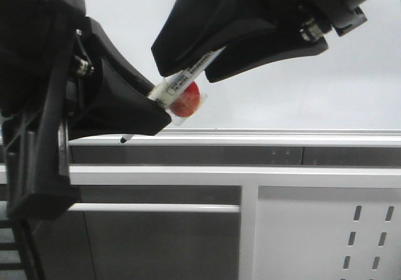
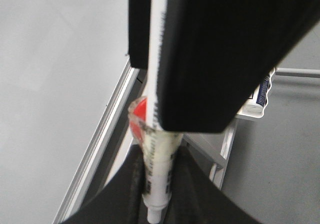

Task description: Write number 1 on whiteboard

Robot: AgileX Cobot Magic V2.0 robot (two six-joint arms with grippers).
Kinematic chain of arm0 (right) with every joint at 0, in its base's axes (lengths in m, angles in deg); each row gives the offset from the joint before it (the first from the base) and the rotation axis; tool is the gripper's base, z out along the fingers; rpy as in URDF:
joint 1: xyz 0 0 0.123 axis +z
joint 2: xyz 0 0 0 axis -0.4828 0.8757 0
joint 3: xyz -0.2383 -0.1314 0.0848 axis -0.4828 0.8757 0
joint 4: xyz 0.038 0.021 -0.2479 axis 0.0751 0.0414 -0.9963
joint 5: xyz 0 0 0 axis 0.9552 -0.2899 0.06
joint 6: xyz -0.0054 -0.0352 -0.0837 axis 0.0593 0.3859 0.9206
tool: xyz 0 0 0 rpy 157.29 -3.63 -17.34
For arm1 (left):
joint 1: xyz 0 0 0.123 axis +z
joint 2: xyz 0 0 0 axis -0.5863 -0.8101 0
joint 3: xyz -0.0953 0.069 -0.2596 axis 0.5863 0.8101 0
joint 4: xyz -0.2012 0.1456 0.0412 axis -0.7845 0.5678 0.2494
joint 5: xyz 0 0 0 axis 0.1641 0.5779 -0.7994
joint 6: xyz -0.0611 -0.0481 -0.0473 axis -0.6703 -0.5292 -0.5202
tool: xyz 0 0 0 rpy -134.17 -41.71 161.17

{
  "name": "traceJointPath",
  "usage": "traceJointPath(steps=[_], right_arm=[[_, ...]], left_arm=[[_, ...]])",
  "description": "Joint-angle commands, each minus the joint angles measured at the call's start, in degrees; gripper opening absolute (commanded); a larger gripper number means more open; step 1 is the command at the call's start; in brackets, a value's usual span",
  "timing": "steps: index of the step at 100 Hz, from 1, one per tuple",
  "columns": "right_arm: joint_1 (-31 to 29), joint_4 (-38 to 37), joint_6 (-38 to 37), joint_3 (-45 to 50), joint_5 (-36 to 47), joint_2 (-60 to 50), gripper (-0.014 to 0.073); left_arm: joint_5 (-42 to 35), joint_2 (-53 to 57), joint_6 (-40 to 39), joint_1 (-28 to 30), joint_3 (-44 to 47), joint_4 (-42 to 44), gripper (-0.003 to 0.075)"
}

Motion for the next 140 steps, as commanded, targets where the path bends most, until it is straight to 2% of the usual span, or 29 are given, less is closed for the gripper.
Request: traceJointPath(steps=[1, 24, 39, 56, 63, 73, 80, 85, 92, 102, 122, 140], right_arm=[[-0.04, 0.77, 0.71, -2.02, 3.37, -1.08, 0.0291], [-0.04, 0.77, 0.71, -2.02, 4.03, -1.08, 0.0036], [-0.04, 0.77, 0.71, -2.02, 4.82, -1.08, -0.0079], [-0.04, 0.77, 0.71, -2.02, 4.82, -1.08, -0.0079], [-0.04, 0.77, 0.71, -2.02, 4.72, -1.08, -0.0079], [-0.04, 0.77, 0.71, -2.02, 4.64, -1.08, -0.0079], [-0.04, 0.77, 0.71, -2.02, 4.64, -1.08, -0.0079], [-0.04, 0.01, 0.71, -2.02, 4.64, -1.08, -0.0079], [-0.04, -1.48, 0.71, -2.02, 4.64, -1.08, -0.0079], [-0.04, -2.52, 0.71, -2.02, 4.83, -1.19, -0.0079], [-0.04, -2.52, 0.71, -2.02, 4.87, -1.19, -0.0079], [-0.04, -3.61, 0.71, -2.02, 5.82, -1.44, -0.0079]], left_arm=[[-0.42, 1.08, -0.35, -0.3, -1.98, 1.42, -0.0018], [-0.31, 1.08, -0.35, -0.3, -1.98, 1.64, -0.0018], [-0.31, 1.08, -0.35, -0.3, -1.98, 1.79, -0.0018], [-0.31, 1.08, -0.35, -0.3, -1.98, 1.79, -0.0007], [-0.42, 1.08, -0.35, -0.3, -1.98, 1.79, 0.0038], [-1.77, 1.18, -0.35, -0.3, -1.98, 1.79, 0.0192], [-1.61, 1.18, -0.71, -0.3, -2.02, 0.62, 0.0352], [0.49, 1.18, -0.71, -0.3, -2.02, -1.01, 0.0463], [4.8, 1.18, -0.71, -0.3, -2.11, -5.5, 0.0544], [9.57, 1.71, -0.71, -0.3, -2.58, -11.82, 0.0558], [8.48, 6.83, -0.71, -0.3, -2.58, -15.47, 0.0557], [11.61, 14.17, -0.71, -0.3, -2.58, -21.84, 0.0552]])
